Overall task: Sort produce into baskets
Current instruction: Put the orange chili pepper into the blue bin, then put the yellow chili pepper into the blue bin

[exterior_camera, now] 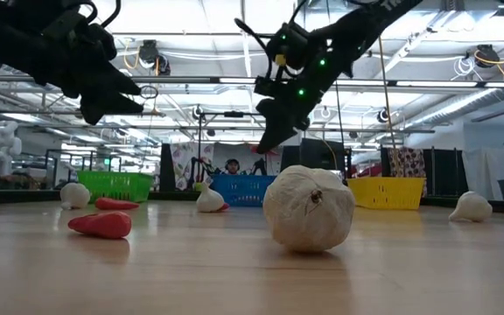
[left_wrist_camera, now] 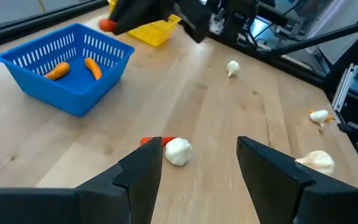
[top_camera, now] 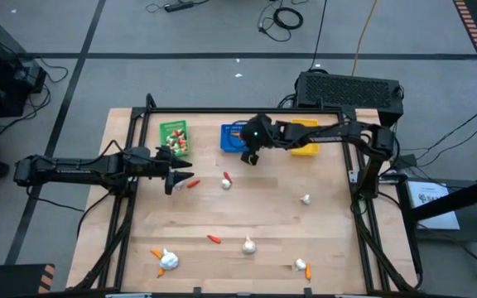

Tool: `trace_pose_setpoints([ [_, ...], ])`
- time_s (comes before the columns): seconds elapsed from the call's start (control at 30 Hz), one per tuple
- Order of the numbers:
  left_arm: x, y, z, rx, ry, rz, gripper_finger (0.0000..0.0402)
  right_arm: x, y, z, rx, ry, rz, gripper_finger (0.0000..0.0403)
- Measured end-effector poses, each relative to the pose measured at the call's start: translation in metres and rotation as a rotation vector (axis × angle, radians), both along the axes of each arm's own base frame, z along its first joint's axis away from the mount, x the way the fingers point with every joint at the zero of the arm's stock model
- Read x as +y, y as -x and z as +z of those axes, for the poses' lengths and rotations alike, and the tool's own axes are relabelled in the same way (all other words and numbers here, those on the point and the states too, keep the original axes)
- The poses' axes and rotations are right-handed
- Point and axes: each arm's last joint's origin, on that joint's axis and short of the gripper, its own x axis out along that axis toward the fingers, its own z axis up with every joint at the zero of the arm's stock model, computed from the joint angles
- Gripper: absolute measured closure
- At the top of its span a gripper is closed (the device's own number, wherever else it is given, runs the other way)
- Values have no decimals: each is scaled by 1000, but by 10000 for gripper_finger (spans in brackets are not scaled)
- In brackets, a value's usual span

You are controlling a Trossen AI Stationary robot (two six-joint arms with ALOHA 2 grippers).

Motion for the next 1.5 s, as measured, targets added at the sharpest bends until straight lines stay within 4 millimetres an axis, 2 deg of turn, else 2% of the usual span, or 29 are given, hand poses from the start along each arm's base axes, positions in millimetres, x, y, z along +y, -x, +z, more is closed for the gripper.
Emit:
trace_pose_setpoints([
  [0.23,0,-1,-1,4,3,0,188,-15,-3,2,-82,11,-44,380],
  [0.57,0,-1,-3,26,-10,-7,188,-16,-2,0,-69,9,-50,375],
  [0.77,-1,3,-12,127,0,-38,188,-16,-2,0,-70,8,-53,329],
  [0.97,-1,3,-12,130,1,-38,188,-17,-2,0,-73,5,-59,281],
  [1.1,-1,3,-12,130,6,-37,188,-16,-2,0,-74,4,-55,263],
  [1.3,-3,2,-5,113,53,-80,188,8,-12,2,-123,-71,94,257],
  [1.5,-7,2,-3,110,90,-130,188,58,-27,6,-177,-87,253,257],
])
